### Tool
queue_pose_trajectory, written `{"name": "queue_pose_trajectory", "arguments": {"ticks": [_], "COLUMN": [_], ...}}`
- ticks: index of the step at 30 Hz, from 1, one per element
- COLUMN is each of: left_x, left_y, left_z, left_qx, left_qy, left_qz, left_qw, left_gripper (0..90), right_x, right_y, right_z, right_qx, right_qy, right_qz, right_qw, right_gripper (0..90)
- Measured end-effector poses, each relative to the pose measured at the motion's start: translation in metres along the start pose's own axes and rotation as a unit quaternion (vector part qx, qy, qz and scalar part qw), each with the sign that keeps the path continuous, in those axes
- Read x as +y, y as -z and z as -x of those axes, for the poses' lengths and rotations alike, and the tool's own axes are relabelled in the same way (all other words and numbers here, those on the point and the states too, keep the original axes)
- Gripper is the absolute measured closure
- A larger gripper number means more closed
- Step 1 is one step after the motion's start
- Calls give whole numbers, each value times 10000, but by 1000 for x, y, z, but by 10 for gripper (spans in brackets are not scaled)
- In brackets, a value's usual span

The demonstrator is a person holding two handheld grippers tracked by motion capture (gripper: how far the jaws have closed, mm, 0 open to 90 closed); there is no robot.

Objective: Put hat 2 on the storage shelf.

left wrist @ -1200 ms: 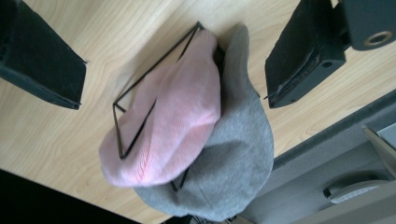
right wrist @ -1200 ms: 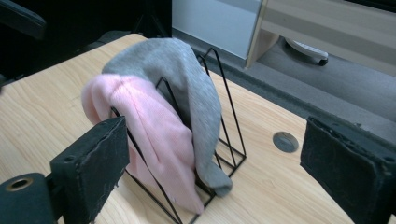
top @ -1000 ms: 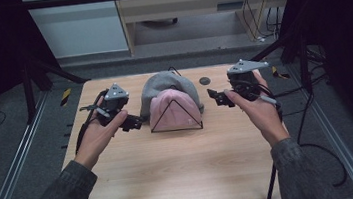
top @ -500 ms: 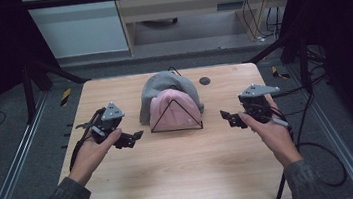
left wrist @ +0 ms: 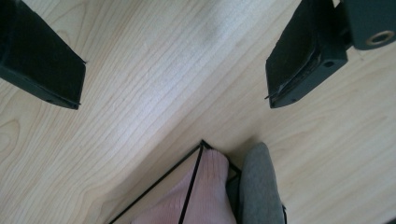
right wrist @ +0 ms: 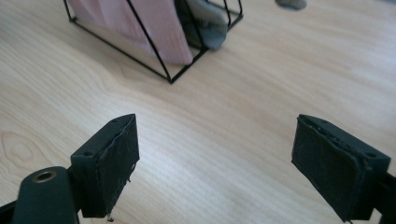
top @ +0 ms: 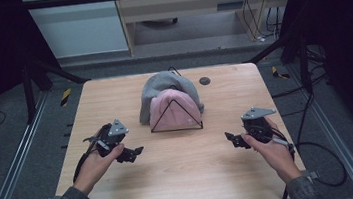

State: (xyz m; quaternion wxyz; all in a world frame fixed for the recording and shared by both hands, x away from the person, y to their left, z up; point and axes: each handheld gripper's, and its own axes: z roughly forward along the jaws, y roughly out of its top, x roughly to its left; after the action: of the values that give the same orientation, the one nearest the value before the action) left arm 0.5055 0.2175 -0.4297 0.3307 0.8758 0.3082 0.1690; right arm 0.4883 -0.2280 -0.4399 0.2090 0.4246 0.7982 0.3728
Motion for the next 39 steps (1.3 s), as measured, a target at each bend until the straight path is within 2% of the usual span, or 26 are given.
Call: {"name": "queue_pose_trajectory", "arguments": {"ticks": [7, 12, 15, 21, 27, 29, 36, 39], "left_x": [-18, -35, -44, -56, -60, -62, -69, -71], "left_y": [-13, -23, -27, -35, -38, -39, -39, -39], "left_z": [-4, -12, -17, -22, -24, -24, -24, -23], "left_qx": [-34, -47, -18, -31, -17, 31, 64, 82], "left_qy": [60, 256, 403, 551, 672, 616, 575, 590], "left_qz": [-251, -376, -371, -460, -458, -440, -212, -126], "left_qw": [9997, 9990, 9985, 9974, 9967, 9971, 9981, 9981], "left_gripper": [47, 47, 47, 48, 47, 38, 0, 0], "right_x": [-15, -22, -26, -34, -40, -41, -49, -50], "right_y": [-15, -26, -31, -43, -50, -50, -53, -52], "right_z": [-4, -3, -2, -3, -7, -8, -18, -19], "right_qx": [106, 155, 109, 45, -27, -26, -299, -284], "right_qy": [-66, -192, -291, -462, -512, -507, -316, -340], "right_qz": [-350, -522, -554, -635, -591, -561, -280, -277], "right_qw": [9993, 9983, 9980, 9969, 9969, 9971, 9987, 9986], "right_gripper": [149, 149, 150, 151, 138, 131, 80, 80]}}
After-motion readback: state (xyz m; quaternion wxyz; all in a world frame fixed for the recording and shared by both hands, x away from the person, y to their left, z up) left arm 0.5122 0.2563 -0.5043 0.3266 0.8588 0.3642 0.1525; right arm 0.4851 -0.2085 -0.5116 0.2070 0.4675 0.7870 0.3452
